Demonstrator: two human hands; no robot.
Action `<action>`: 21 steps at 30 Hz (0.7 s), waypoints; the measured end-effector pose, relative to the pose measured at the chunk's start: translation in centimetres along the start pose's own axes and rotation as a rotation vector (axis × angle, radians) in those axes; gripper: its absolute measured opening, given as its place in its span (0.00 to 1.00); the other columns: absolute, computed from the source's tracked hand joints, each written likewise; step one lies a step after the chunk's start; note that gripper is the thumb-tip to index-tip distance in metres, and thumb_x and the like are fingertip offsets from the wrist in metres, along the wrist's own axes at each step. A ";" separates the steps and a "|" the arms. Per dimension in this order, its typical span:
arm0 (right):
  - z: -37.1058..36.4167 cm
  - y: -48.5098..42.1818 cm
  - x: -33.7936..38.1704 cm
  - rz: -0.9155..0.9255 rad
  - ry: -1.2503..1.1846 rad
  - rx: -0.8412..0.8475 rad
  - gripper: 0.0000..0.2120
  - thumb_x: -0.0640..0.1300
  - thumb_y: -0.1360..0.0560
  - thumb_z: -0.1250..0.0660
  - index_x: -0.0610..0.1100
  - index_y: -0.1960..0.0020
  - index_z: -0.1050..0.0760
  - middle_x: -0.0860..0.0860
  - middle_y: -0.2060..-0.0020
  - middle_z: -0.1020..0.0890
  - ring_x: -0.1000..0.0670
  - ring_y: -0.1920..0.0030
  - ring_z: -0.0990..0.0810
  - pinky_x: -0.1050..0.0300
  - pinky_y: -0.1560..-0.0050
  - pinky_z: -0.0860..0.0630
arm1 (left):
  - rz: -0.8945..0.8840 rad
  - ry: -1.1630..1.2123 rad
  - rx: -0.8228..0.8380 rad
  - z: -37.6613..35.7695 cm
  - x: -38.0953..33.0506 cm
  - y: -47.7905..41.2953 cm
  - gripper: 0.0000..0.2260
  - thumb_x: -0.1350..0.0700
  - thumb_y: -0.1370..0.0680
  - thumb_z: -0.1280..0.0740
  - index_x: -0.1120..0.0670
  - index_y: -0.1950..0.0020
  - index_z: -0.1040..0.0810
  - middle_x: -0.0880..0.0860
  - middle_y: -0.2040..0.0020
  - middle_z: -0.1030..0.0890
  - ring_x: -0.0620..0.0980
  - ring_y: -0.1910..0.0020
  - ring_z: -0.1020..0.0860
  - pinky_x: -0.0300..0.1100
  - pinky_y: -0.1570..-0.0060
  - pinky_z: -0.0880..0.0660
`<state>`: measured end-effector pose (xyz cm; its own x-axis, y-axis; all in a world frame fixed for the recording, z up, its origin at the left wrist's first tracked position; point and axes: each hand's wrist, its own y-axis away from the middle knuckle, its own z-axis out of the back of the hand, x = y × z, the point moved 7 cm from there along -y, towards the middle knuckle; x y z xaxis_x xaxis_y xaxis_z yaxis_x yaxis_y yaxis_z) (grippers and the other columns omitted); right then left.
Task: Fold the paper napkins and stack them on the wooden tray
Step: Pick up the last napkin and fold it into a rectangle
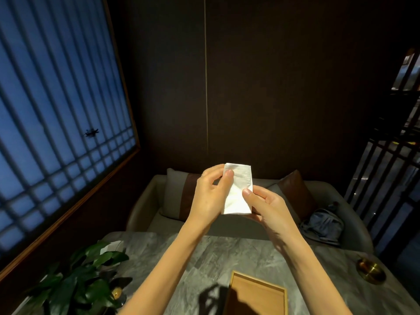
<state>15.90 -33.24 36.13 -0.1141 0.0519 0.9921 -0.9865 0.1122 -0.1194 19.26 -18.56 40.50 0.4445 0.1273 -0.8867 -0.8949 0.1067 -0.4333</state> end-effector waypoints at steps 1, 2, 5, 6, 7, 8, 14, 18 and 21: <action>0.1 0.0 0.0 -0.001 0.007 -0.006 0.07 0.55 0.22 0.32 0.57 0.45 0.19 0.59 0.51 0.13 0.56 0.48 0.14 0.58 0.48 0.17 | 0.060 0.058 0.021 -0.1 0.4 -0.1 0.07 0.48 0.17 0.36 0.42 0.41 0.21 0.42 0.41 0.19 0.43 0.46 0.17 0.33 0.55 0.18; 0.3 0.0 0.1 -0.001 0.013 -0.019 0.07 0.55 0.22 0.32 0.57 0.46 0.19 0.60 0.51 0.13 0.56 0.48 0.14 0.59 0.49 0.17 | 0.139 0.134 0.050 -0.4 0.9 -0.1 0.10 0.47 0.17 0.36 0.42 0.37 0.23 0.42 0.40 0.20 0.43 0.46 0.17 0.32 0.56 0.19; 0.8 0.0 0.0 0.009 0.026 -0.075 0.07 0.56 0.23 0.32 0.57 0.47 0.19 0.60 0.51 0.13 0.54 0.47 0.15 0.58 0.49 0.17 | 0.391 0.280 0.123 -0.9 2.5 0.4 0.18 0.44 0.20 0.32 0.45 0.31 0.26 0.44 0.39 0.18 0.46 0.44 0.17 0.38 0.51 0.16; 1.0 0.0 0.0 0.015 0.025 -0.087 0.06 0.55 0.22 0.32 0.57 0.48 0.19 0.59 0.51 0.14 0.54 0.48 0.15 0.58 0.49 0.17 | 0.426 0.286 0.151 -1.2 2.9 0.6 0.18 0.44 0.21 0.32 0.47 0.33 0.24 0.46 0.40 0.16 0.47 0.44 0.16 0.42 0.48 0.16; 1.2 0.1 0.0 0.021 0.026 -0.096 0.06 0.56 0.22 0.32 0.57 0.49 0.19 0.59 0.51 0.14 0.54 0.48 0.15 0.59 0.51 0.18 | 0.432 0.264 0.160 -1.4 3.3 0.6 0.16 0.44 0.21 0.31 0.49 0.35 0.21 0.46 0.42 0.15 0.47 0.44 0.15 0.43 0.47 0.16; 1.3 0.1 0.1 0.029 0.034 -0.102 0.06 0.56 0.22 0.33 0.57 0.49 0.19 0.59 0.53 0.14 0.55 0.49 0.16 0.61 0.54 0.19 | 0.418 0.230 0.144 -1.3 3.4 0.6 0.14 0.45 0.21 0.31 0.49 0.38 0.19 0.45 0.44 0.14 0.46 0.46 0.15 0.44 0.47 0.16; 1.7 -0.4 0.5 0.062 0.056 -0.181 0.04 0.54 0.21 0.34 0.57 0.52 0.22 0.56 0.51 0.15 0.55 0.48 0.17 0.61 0.51 0.19 | 0.288 0.046 0.082 -0.6 3.1 0.3 0.12 0.44 0.19 0.34 0.50 0.49 0.15 0.40 0.56 0.13 0.36 0.55 0.15 0.32 0.60 0.21; 1.6 -0.4 0.4 0.075 0.076 -0.178 0.05 0.53 0.21 0.33 0.56 0.54 0.21 0.58 0.53 0.15 0.55 0.51 0.16 0.67 0.60 0.21 | 0.190 0.017 0.050 -0.3 2.0 0.6 0.14 0.45 0.19 0.34 0.52 0.58 0.17 0.43 0.63 0.15 0.39 0.63 0.15 0.27 0.70 0.29; 1.9 -0.4 0.4 0.096 0.098 -0.226 0.06 0.53 0.22 0.33 0.54 0.55 0.19 0.59 0.55 0.15 0.56 0.52 0.15 0.67 0.62 0.20 | 0.200 0.022 0.066 -0.5 1.7 0.8 0.13 0.45 0.20 0.33 0.50 0.60 0.19 0.41 0.65 0.16 0.36 0.64 0.17 0.24 0.70 0.29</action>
<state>16.01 -35.15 36.66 -0.1832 0.1681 0.9686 -0.9192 0.3201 -0.2294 19.29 -18.73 38.56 0.2567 0.1314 -0.9575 -0.9604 0.1457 -0.2374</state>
